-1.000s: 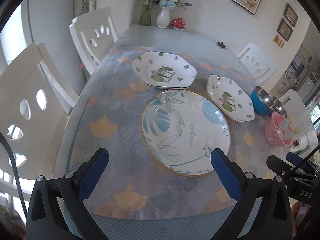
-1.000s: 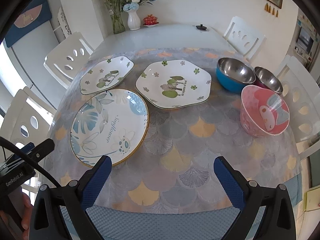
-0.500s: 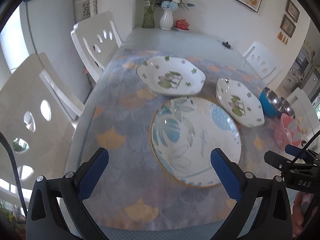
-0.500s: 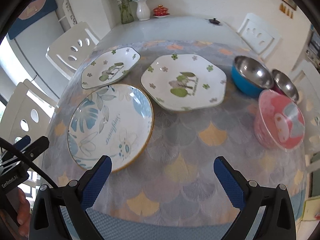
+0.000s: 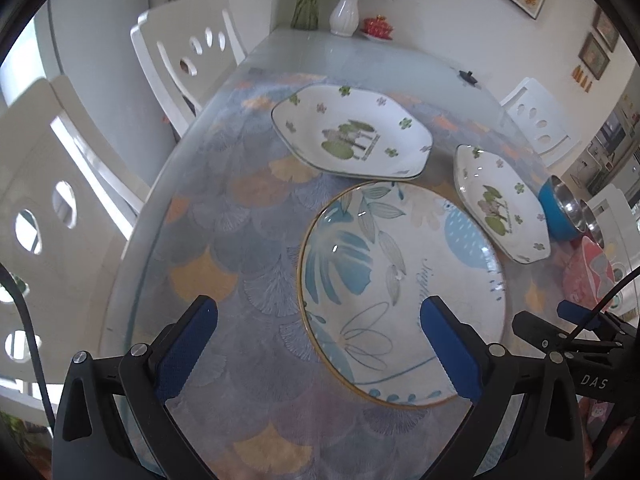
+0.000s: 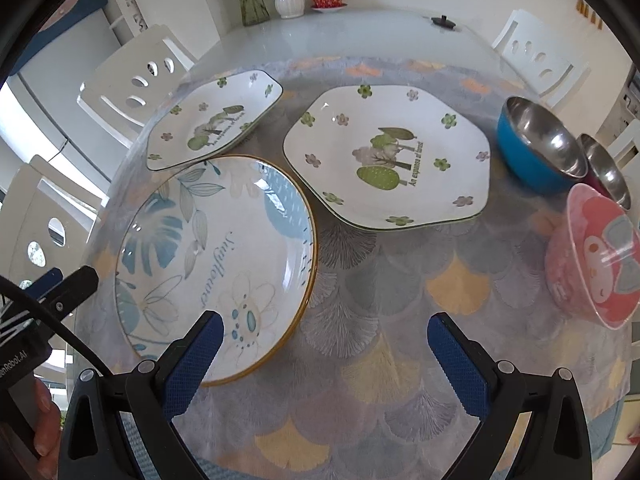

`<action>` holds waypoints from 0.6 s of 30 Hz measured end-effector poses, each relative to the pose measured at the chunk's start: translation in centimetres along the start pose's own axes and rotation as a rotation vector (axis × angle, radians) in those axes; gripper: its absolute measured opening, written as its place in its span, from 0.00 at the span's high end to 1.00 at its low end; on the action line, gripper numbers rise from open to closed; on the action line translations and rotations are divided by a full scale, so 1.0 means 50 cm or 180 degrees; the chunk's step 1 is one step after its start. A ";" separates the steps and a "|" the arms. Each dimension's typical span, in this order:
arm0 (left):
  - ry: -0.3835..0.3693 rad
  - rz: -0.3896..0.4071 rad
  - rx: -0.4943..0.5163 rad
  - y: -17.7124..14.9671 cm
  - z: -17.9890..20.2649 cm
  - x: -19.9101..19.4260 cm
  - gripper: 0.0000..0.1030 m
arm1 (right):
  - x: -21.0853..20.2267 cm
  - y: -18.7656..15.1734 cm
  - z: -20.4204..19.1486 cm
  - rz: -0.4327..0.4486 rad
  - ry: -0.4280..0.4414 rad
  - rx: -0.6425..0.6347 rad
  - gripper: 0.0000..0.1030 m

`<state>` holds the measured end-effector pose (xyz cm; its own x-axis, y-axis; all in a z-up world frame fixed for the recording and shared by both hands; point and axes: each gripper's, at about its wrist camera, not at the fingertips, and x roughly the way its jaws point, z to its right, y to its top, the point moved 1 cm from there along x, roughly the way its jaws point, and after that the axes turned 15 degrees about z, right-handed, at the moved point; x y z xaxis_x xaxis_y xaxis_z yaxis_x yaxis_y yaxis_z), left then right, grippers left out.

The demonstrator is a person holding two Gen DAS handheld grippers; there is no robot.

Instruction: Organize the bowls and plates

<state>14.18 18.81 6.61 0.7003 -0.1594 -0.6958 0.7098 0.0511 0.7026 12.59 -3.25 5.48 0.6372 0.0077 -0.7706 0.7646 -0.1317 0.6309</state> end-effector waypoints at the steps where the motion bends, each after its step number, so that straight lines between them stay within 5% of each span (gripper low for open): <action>1: 0.0012 -0.0035 -0.0028 -0.001 -0.003 0.010 0.02 | 0.007 0.003 0.000 -0.0014 0.0000 -0.0001 0.01; 18: 0.0041 -0.0183 -0.0033 0.004 -0.009 0.074 0.02 | 0.087 0.014 -0.031 -0.0193 0.0077 -0.0126 0.07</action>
<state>16.96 18.65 4.10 0.6592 -0.1497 -0.7369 0.7495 0.0526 0.6599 16.03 -1.79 2.71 0.5914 0.0385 -0.8055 0.8048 -0.0909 0.5866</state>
